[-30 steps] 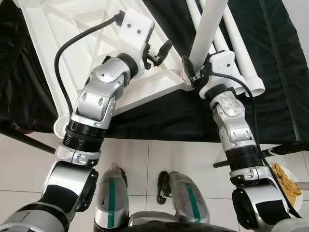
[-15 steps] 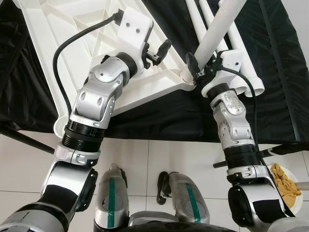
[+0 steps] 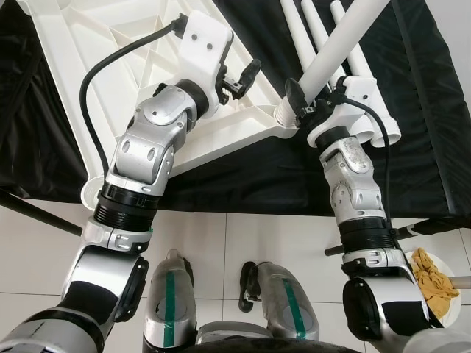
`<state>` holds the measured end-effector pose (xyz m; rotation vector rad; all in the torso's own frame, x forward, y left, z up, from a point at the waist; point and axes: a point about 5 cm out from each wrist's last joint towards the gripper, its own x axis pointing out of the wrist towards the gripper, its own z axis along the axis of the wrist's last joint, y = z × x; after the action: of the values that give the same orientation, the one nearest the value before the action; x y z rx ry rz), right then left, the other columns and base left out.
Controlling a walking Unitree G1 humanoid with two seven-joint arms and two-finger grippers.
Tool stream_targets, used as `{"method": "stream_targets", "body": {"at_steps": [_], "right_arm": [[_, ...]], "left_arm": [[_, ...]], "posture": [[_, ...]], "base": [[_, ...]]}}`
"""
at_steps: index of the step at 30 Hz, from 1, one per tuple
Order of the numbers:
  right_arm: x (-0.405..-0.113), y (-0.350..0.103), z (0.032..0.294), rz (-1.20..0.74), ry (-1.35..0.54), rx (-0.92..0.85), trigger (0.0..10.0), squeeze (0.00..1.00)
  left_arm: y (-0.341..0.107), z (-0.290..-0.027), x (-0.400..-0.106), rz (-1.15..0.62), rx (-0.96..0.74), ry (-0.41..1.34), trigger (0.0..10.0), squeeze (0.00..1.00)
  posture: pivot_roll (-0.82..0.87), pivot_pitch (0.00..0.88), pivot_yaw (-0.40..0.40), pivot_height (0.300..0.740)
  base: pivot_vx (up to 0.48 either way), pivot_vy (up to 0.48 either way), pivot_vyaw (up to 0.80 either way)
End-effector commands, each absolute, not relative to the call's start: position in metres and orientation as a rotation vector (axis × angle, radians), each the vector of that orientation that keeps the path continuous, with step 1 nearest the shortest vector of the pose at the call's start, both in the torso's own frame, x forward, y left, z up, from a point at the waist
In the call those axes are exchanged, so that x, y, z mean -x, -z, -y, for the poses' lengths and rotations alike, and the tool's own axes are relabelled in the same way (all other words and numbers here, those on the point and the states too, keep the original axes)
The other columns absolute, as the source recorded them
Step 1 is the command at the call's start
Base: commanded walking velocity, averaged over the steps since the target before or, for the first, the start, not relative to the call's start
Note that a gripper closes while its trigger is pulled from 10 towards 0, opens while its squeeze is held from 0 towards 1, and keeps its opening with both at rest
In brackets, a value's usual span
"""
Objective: Building children table
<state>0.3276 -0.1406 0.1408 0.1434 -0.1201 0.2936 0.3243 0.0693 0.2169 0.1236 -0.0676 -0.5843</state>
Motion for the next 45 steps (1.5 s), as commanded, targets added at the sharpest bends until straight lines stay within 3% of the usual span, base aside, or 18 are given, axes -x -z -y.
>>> {"method": "stream_targets", "body": {"at_steps": [1,23,40,45], "right_arm": [[-0.320,-0.101,0.143,-0.078,-0.272,-0.148,10.0,0.00],[-0.342,-0.121,0.131,-0.094,-0.370,0.006,10.0,0.00],[-0.340,-0.106,0.130,-0.187,-0.382,-0.021,10.0,0.00],[-0.348,-0.116,0.127,-0.155,-0.388,0.044,10.0,0.00]], "left_arm": [[-0.223,-0.068,-0.324,0.083,-0.136,0.590,10.0,0.00],[-0.224,-0.072,-0.323,0.084,-0.132,0.564,10.0,0.00],[-0.225,-0.076,-0.322,0.082,-0.132,0.551,10.0,0.00],[-0.225,-0.076,-0.323,0.082,-0.129,0.552,10.0,0.00]], "posture": [[0.09,0.049,-0.034,0.740],[0.10,0.063,-0.042,0.740],[0.10,0.075,-0.037,0.740],[0.10,0.076,-0.037,0.740]], "base": [[0.000,0.000,0.00],[0.000,0.000,0.00],[0.000,0.000,0.00],[0.000,0.000,0.00]]}}
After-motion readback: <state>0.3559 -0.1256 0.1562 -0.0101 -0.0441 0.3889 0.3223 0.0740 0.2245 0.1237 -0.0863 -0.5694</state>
